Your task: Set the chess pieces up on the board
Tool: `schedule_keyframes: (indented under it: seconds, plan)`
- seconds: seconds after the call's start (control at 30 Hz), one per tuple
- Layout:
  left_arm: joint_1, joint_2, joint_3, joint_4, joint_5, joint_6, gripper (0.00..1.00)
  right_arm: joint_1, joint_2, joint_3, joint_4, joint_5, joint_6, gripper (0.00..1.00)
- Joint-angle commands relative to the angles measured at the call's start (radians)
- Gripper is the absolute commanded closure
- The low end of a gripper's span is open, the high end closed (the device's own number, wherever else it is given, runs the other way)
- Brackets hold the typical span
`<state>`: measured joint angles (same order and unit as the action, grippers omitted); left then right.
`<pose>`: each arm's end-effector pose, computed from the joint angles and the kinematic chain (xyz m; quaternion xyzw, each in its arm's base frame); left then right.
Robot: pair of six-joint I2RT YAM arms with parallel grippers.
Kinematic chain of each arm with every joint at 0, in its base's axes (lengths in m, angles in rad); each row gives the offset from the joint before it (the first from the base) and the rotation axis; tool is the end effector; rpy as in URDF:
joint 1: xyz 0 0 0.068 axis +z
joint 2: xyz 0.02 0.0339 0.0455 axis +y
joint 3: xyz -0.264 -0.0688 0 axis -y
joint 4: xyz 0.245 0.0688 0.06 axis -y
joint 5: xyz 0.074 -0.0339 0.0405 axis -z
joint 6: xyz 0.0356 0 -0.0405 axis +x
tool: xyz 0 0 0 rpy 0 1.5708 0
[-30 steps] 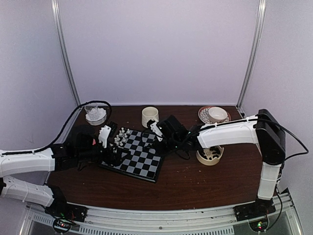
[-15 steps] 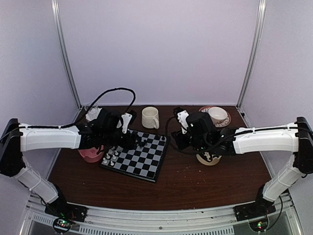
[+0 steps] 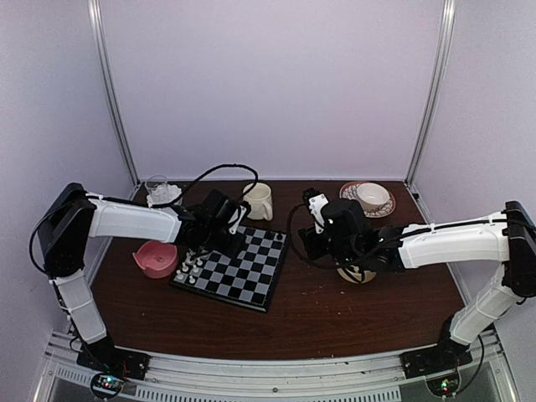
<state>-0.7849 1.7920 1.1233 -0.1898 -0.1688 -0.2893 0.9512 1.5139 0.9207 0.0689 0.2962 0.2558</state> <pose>0.2721 -0.2634 0.1837 0.2006 0.9126 -0.1099 0.3389 0.2031 0.2669 0.2358 -0.2226 0.8306 0.1752 0.4795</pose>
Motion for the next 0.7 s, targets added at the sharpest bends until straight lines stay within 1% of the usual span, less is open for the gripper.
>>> schedule_keyframes:
  seconds: [0.0,0.07,0.17,0.23,0.3,0.43,0.67]
  plan:
    - [0.018,0.054,0.077,-0.088,-0.078,-0.021,0.58,-0.004,-0.011,-0.011,0.026,0.039,0.006,0.68]
    - [0.018,0.052,0.077,-0.103,-0.088,-0.034,0.56,-0.005,-0.009,-0.011,0.026,0.046,0.004,0.68]
    - [0.018,0.044,0.076,-0.112,-0.114,-0.041,0.49,-0.006,-0.008,-0.01,0.027,0.049,-0.002,0.68]
    - [0.018,0.052,0.085,-0.126,-0.127,-0.042,0.49,-0.005,-0.006,-0.01,0.029,0.049,-0.004,0.68]
    - [0.021,0.073,0.106,-0.143,-0.126,-0.042,0.51,-0.006,-0.005,-0.01,0.029,0.049,-0.007,0.68]
    - [0.025,0.111,0.136,-0.166,-0.155,-0.056,0.58,-0.005,0.0,-0.008,0.031,0.047,-0.011,0.68]
    - [0.053,0.165,0.177,-0.187,-0.121,-0.077,0.58,-0.006,0.004,-0.005,0.034,0.046,-0.015,0.68]
